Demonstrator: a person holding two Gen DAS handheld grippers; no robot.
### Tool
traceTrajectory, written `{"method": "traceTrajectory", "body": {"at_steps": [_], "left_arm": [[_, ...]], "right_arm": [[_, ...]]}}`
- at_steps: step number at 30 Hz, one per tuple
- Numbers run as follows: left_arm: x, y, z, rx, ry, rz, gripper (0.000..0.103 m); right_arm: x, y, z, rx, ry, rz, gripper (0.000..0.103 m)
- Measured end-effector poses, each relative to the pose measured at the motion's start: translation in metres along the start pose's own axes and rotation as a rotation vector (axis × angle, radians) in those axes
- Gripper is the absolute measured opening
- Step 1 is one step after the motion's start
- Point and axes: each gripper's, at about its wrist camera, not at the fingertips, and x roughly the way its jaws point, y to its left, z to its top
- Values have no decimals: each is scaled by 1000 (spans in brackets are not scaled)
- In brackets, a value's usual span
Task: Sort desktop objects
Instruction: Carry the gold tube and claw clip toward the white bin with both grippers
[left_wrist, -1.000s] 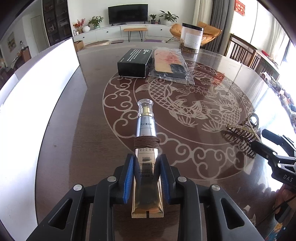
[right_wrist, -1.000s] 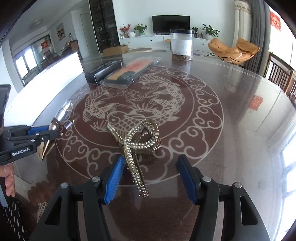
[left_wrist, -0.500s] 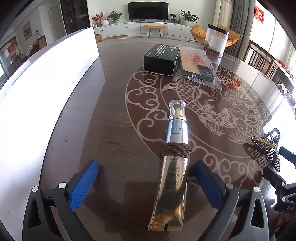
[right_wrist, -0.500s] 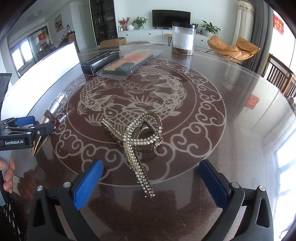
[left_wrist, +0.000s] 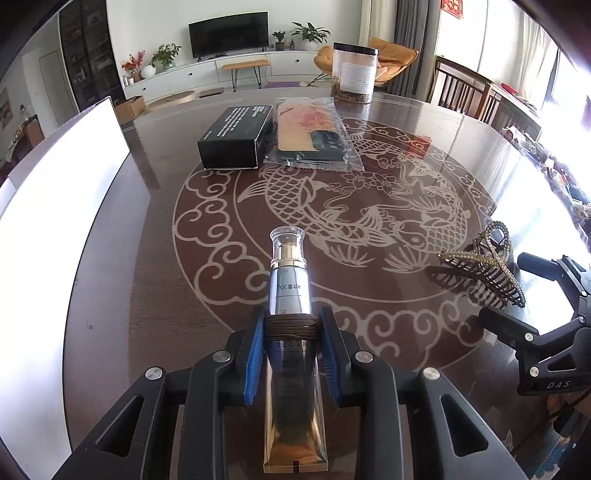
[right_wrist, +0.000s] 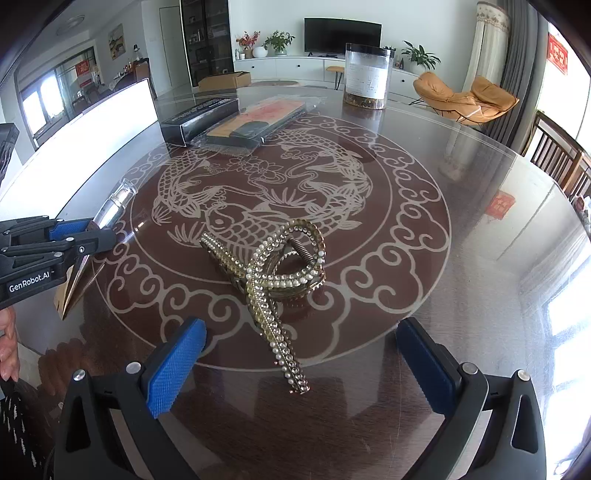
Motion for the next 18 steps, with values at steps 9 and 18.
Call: {"method": "traceTrajectory", "body": {"at_steps": [9, 18], "left_arm": [[-7, 2, -8, -31, 23, -5, 28], [-19, 10, -8, -76, 0, -22, 28]], "right_arm": [[4, -12, 29, -120, 29, 184, 103], [10, 0, 40, -204, 64, 209, 48]]}}
